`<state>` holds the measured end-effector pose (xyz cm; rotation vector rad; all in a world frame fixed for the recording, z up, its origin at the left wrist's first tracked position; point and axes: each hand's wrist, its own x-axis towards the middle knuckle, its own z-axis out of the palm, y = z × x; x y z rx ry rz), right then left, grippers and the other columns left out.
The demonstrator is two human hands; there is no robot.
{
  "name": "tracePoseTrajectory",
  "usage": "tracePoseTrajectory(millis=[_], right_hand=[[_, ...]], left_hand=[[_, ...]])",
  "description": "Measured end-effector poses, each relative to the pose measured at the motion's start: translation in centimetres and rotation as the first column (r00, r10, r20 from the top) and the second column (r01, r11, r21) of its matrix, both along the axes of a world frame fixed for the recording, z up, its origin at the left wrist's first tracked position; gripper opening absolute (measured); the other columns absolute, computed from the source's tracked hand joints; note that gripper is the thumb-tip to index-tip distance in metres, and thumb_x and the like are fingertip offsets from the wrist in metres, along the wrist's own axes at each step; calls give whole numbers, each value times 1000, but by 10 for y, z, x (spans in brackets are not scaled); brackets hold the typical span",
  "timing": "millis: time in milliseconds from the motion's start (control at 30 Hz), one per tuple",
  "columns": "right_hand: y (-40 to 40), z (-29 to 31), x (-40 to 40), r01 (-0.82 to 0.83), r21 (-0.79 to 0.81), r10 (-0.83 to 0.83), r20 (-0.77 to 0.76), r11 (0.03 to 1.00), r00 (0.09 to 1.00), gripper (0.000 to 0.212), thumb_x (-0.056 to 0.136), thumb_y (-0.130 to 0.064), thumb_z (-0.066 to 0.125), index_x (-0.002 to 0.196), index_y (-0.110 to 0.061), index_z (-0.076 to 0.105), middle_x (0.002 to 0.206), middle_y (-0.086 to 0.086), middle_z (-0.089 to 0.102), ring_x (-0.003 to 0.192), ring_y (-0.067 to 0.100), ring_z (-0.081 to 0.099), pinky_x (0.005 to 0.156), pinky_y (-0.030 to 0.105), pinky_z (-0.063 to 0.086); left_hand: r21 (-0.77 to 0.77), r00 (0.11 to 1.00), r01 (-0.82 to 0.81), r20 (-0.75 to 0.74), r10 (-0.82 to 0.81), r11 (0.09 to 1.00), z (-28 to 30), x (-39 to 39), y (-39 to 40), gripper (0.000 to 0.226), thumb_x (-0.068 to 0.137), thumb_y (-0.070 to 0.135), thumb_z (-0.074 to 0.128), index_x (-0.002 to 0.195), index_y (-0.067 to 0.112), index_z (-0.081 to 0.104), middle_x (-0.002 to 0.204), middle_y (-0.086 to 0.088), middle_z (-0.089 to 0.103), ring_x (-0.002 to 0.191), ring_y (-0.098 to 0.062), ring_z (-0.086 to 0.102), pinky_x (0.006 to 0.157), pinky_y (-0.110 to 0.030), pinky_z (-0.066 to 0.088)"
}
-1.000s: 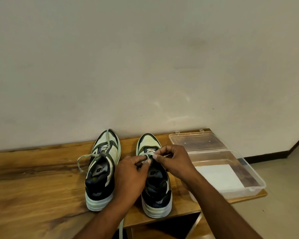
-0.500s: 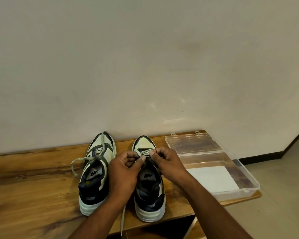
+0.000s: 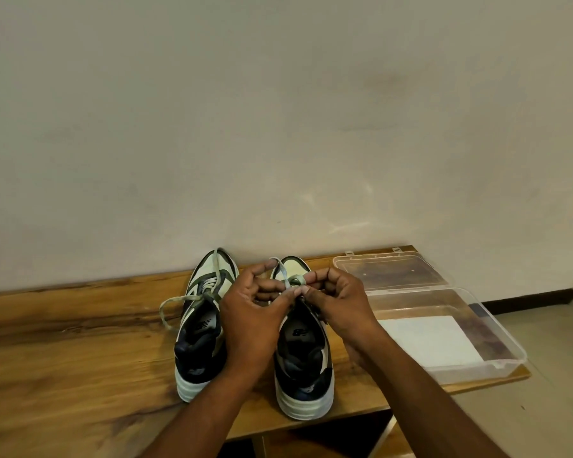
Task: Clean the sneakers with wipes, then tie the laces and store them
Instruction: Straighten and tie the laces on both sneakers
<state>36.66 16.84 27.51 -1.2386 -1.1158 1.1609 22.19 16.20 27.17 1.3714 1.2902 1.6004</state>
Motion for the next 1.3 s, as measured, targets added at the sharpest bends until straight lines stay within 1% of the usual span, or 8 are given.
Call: tracePoseTrajectory(millis=[167, 333, 467, 567, 833, 1133, 1233, 1300], right_hand=[[-5, 11, -1, -22, 15, 23, -69, 1000, 997, 19, 85, -17, 82, 104, -15, 78, 94, 3, 79, 85, 14, 75, 63, 18, 53], [-4, 18, 0, 3, 17, 0, -149, 1000, 989, 23, 84, -11, 81, 107, -15, 78, 96, 4, 80, 80, 10, 73, 55, 19, 50], [-3, 22, 0, 31, 47, -21, -209, 998, 978, 25, 82, -6, 81, 106, -14, 78, 99, 7, 80, 86, 17, 74, 57, 27, 49], [-2, 27, -4, 45, 104, -23, -201, 994, 979, 23, 82, -3, 80, 104, -10, 78, 98, 6, 80, 86, 15, 75, 58, 22, 50], [-1, 37, -11, 95, 174, -62, -186, 980, 981, 20, 82, -6, 81, 101, -11, 79, 94, 3, 80, 84, 13, 76, 55, 17, 50], [0, 59, -9, 111, 241, -78, -143, 964, 987, 25, 80, -8, 81, 104, -12, 77, 95, 4, 80, 91, 18, 77, 57, 20, 50], [1, 73, -7, 73, 285, -48, -94, 956, 994, 25, 80, 1, 81, 103, -7, 77, 91, 5, 80, 84, 15, 77, 57, 14, 50], [3, 83, -6, 34, 299, -34, -2, 954, 999, 26, 80, 0, 81, 104, -10, 77, 87, 3, 80, 81, 13, 77, 56, 13, 50]], left_hand=[[-26, 998, 12, 57, -11, 1000, 9, 1, 4, 64, 74, 14, 93, 129, 26, 62, 83, 3, 79, 79, -13, 77, 76, -32, 62], [-17, 997, 19, 71, -18, 1000, 18, 2, 9, 68, 73, 16, 94, 131, 29, 60, 83, 1, 79, 76, -18, 77, 76, -39, 64], [20, 1000, 17, -14, -17, 1000, 29, -3, 14, 61, 70, 18, 95, 119, 28, 61, 81, 6, 79, 73, -12, 76, 68, -29, 62], [31, 999, 41, -2, -41, 999, 39, -5, 20, 60, 70, 14, 95, 117, 26, 58, 81, 3, 79, 70, -14, 76, 65, -23, 59], [48, 992, 68, 107, -73, 997, 48, -5, 32, 62, 69, 11, 95, 120, 23, 61, 81, -3, 78, 73, -20, 77, 72, -33, 64], [89, 981, 74, 172, -89, 993, 64, -5, 34, 61, 68, 13, 95, 119, 21, 62, 80, -5, 77, 74, -23, 76, 77, -42, 64], [124, 985, 45, 157, -64, 991, 69, -6, 34, 61, 68, 12, 96, 118, 21, 63, 79, -4, 77, 71, -21, 76, 73, -38, 63], [136, 988, 31, 143, -51, 990, 72, -6, 33, 60, 69, 12, 95, 119, 21, 63, 79, -2, 78, 73, -18, 76, 73, -33, 63]])
